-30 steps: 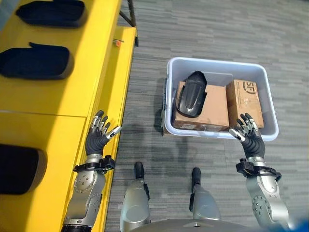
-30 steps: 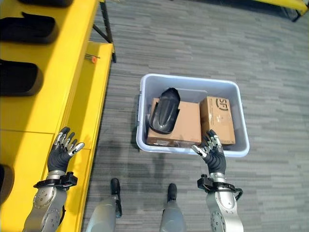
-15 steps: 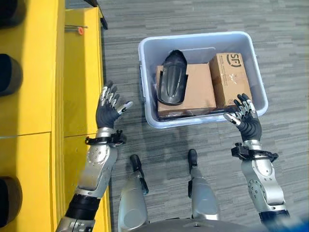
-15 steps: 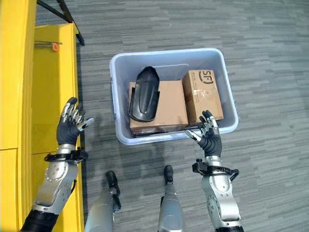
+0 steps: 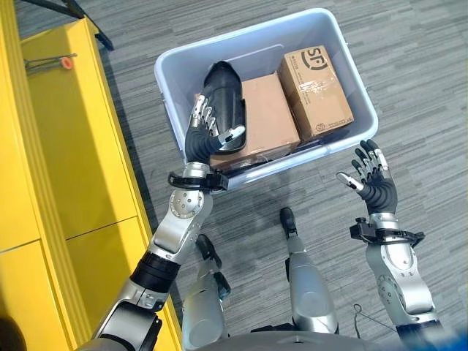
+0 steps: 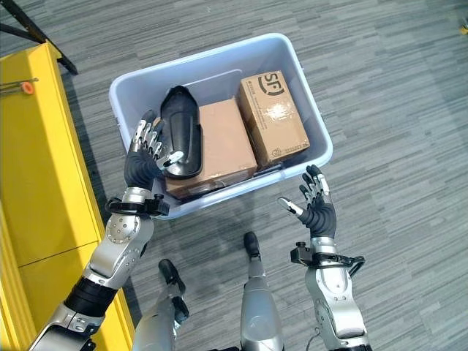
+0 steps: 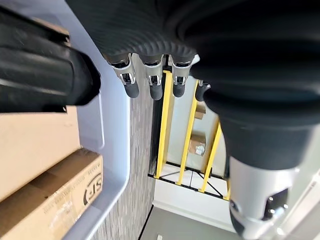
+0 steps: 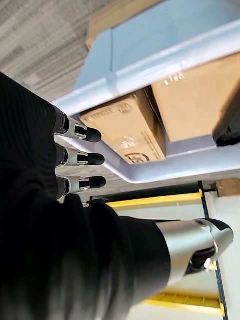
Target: Move parts from the plastic box to the shelf.
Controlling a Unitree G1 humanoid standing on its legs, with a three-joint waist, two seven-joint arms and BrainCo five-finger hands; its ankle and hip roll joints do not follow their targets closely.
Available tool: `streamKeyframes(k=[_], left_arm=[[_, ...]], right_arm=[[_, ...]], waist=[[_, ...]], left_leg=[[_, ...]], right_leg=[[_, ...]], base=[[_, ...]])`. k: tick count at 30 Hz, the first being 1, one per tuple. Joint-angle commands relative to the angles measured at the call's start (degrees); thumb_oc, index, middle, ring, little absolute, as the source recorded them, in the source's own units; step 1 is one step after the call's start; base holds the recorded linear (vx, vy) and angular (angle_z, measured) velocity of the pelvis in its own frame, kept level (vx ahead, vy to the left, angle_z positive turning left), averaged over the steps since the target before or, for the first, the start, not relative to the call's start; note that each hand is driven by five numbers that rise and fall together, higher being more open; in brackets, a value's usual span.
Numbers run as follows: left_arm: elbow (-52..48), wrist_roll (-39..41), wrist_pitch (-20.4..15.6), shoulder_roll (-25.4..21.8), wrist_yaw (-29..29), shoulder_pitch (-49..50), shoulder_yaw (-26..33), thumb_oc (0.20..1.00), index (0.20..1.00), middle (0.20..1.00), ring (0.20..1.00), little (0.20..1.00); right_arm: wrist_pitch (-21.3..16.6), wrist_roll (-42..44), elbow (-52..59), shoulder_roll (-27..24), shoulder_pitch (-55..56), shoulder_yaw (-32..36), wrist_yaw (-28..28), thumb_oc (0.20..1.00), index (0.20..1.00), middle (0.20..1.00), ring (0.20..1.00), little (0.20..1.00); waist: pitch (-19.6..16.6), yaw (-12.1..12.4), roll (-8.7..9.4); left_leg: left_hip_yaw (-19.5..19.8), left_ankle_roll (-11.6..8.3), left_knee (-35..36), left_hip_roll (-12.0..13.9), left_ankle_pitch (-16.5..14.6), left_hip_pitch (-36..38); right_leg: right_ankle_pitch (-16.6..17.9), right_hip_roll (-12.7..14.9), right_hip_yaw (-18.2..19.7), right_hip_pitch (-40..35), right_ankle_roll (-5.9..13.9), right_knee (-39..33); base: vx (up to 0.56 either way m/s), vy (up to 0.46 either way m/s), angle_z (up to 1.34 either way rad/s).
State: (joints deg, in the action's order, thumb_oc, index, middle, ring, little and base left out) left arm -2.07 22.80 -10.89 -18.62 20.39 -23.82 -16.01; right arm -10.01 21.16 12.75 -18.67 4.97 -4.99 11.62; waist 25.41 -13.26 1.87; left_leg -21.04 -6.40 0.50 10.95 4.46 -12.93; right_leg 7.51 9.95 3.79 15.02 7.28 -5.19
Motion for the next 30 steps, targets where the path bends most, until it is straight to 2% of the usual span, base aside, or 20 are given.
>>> streamKeyframes(k=[1,7,9,17,18,25,30], left_arm=[[3.6,-4.4,-3.5,-2.3,2.2,-4.7,0.6,1.000,1.000,1.000,1.000,1.000],[7.6,-8.2,-2.9,-3.5,6.0,-8.3,1.0,1.000,1.000,1.000,1.000,1.000],[10.9,-16.5,-1.4,-7.2,10.5,-12.1,1.5,1.000,1.000,1.000,1.000,1.000],[15.2,-20.6,-0.2,-9.5,14.7,-15.5,2.0,1.000,1.000,1.000,1.000,1.000],[16.1,-22.6,0.3,-11.0,15.3,-16.8,2.0,1.000,1.000,1.000,1.000,1.000],[24.2,-22.5,1.0,-14.5,16.8,-24.4,-0.4,1.000,1.000,1.000,1.000,1.000],[26.5,-21.3,1.2,-14.6,16.9,-25.4,-0.2,1.000,1.000,1.000,1.000,1.000]], right_arm=[[-4.5,-1.0,4.5,-0.6,-0.5,3.3,0.6,1.000,1.000,1.000,1.000,1.000],[-5.3,-0.8,4.1,-0.7,-0.1,2.9,1.3,1.000,1.000,1.000,1.000,1.000],[-6.5,-0.1,4.2,-1.4,0.0,2.5,1.7,1.000,1.000,1.000,1.000,1.000],[-7.8,0.3,3.9,-2.4,-1.0,1.6,2.7,1.000,1.000,1.000,1.000,1.000],[-8.1,0.3,4.1,-2.8,-1.0,1.6,2.6,1.000,1.000,1.000,1.000,1.000],[-9.1,-0.7,4.1,-4.2,-0.7,1.1,3.1,1.000,1.000,1.000,1.000,1.000],[-9.1,-0.2,4.3,-4.0,-0.2,0.7,2.4,1.000,1.000,1.000,1.000,1.000]], waist=[[-1.1,-1.1,0.52],[-1.3,-1.9,0.48],[-0.9,-2.4,0.87],[0.2,-2.8,1.53],[0.4,-2.9,1.66],[1.6,-3.8,1.86],[2.0,-4.1,2.31]], left_leg=[[3.6,-1.68,-3.5,3.9,-0.7,1.5],[2.9,-1.95,-1.9,4.3,0.1,2.1],[2.1,-2.35,-1.3,4.9,0.6,2.2],[2.0,-2.61,-1.5,5.3,0.7,1.2],[2.0,-2.69,-1.6,5.4,0.7,0.9],[2.6,-2.88,-2.0,5.4,1.1,-1.2],[2.5,-2.96,-2.2,5.5,1.0,-1.5]], right_leg=[[-7.3,3.7,0.3,-1.3,3.53,7.1],[-7.6,2.9,0.6,-0.4,3.34,7.3],[-7.8,2.1,1.2,0.8,3.25,8.0],[-7.9,1.4,1.5,2.3,3.18,8.7],[-7.9,1.3,1.5,2.8,3.21,8.9],[-7.8,1.0,1.3,4.6,3.29,9.6],[-7.6,0.9,1.6,5.1,3.32,9.6]], base=[[0.02,-0.027,-0.14],[0.00,-0.004,-0.01],[0.01,-0.040,-0.02],[0.00,-0.013,-0.08],[0.00,-0.005,-0.03],[0.00,0.000,0.00],[0.00,0.000,0.00]])
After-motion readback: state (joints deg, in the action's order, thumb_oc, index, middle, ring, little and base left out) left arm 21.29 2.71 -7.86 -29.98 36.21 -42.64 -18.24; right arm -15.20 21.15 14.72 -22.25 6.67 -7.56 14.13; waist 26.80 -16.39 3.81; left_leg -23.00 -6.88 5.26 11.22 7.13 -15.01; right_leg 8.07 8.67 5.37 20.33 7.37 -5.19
